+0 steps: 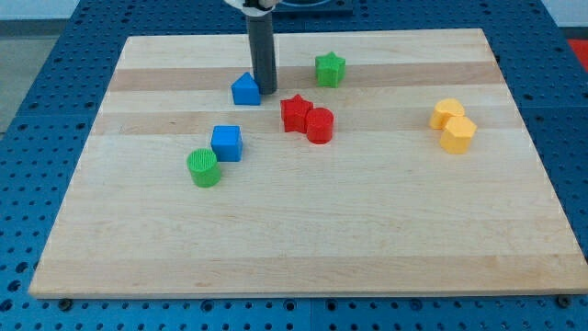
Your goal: Move the blue cube to the bottom of the blue triangle
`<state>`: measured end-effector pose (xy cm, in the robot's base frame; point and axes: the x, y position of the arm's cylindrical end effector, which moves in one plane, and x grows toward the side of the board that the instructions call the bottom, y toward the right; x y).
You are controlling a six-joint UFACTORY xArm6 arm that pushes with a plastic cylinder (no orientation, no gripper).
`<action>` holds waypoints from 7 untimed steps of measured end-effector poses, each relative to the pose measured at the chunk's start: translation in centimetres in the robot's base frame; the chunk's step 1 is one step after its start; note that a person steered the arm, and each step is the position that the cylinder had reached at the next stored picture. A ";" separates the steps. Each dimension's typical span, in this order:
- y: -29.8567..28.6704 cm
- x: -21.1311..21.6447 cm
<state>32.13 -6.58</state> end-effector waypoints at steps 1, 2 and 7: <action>-2.5 0.7; -5.9 1.0; -13.9 3.2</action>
<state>35.35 -20.52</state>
